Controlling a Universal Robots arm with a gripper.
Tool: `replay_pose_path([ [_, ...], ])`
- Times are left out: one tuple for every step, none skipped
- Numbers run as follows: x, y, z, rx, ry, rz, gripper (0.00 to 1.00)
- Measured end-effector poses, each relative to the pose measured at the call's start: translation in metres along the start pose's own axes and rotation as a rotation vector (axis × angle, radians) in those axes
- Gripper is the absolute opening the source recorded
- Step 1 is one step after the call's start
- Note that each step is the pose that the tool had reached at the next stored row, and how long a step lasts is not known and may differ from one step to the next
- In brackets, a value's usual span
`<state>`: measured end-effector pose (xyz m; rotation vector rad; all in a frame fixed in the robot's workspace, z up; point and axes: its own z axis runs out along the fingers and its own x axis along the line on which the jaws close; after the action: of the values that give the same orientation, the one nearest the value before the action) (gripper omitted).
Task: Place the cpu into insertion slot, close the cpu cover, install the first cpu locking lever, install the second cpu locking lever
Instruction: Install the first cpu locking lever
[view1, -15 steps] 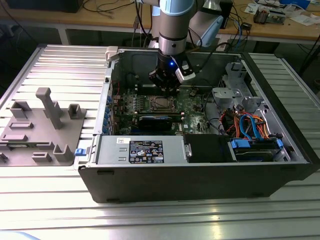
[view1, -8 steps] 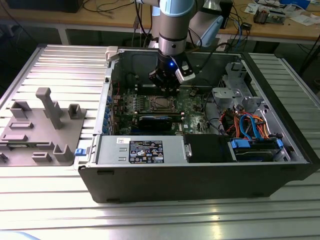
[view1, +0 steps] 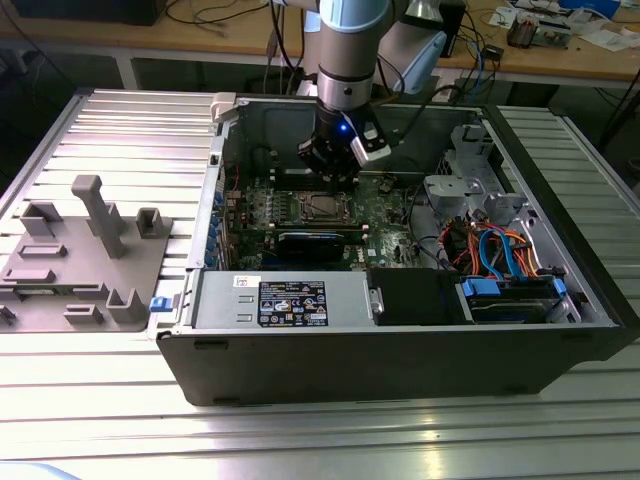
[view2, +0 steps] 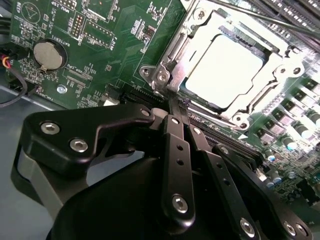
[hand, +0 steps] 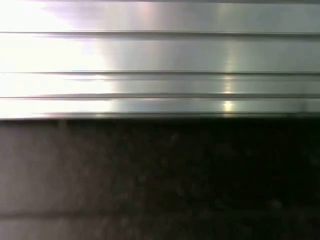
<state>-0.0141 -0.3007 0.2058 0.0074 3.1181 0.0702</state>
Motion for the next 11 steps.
replay_pose_path([
  [-0.0001, 0.0001, -0.0021, 0.0, -0.0001, 0.0, 0.11],
  [-0.0001, 0.0002, -0.0033, 0.0, 0.0, 0.0, 0.11],
  [-0.0001, 0.0002, -0.0045, 0.0, 0.0, 0.0, 0.11],
  [-0.0001, 0.0003, -0.0052, 0.0001, 0.0, 0.0, 0.11],
  [-0.0002, 0.0003, -0.0052, 0.0, -0.0001, 0.0, 0.11],
  [-0.0002, 0.0002, -0.0052, 0.0002, -0.0001, 0.0, 0.11],
  [-0.0002, -0.0007, -0.0054, 0.0005, 0.0, 0.0, 0.11],
  [-0.0002, -0.002, -0.0054, 0.0006, 0.0001, 0.0, 0.11],
  [-0.0001, -0.003, -0.0054, 0.0006, 0.0, 0.0, 0.11],
  [-0.0001, -0.0032, -0.0054, 0.0004, -0.0001, 0.0, 0.11],
  [-0.0001, -0.0032, -0.0054, 0.0005, 0.0, 0.0, 0.11],
])
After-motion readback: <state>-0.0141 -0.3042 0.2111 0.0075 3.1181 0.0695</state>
